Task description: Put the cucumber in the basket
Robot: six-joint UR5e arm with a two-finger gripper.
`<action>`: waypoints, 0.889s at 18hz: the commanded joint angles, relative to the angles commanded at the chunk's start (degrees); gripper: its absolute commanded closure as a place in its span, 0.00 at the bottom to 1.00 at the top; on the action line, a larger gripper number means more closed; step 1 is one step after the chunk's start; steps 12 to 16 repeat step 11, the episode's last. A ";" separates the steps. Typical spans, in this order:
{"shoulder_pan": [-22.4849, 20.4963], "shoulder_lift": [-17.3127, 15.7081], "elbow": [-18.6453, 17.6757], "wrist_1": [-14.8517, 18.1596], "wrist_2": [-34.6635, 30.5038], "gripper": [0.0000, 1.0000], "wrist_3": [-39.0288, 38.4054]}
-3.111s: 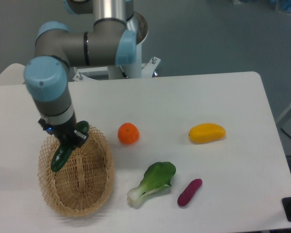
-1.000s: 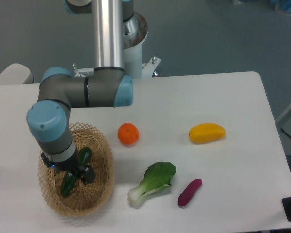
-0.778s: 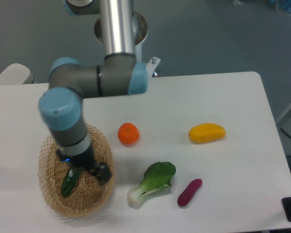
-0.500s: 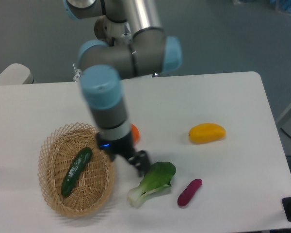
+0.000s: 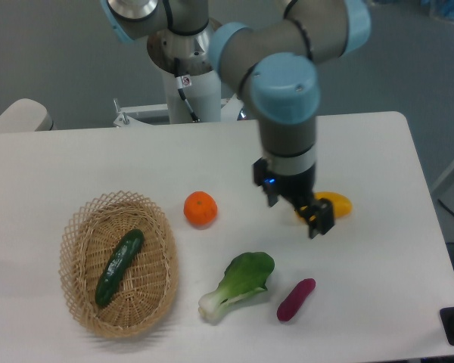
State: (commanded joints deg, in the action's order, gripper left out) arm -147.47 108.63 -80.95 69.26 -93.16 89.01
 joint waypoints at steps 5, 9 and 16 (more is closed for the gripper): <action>-2.64 -0.09 -0.44 0.00 2.20 0.00 6.08; -2.65 -0.09 -0.44 0.00 2.37 0.00 6.08; -2.56 -0.09 -0.44 0.00 2.37 0.00 6.08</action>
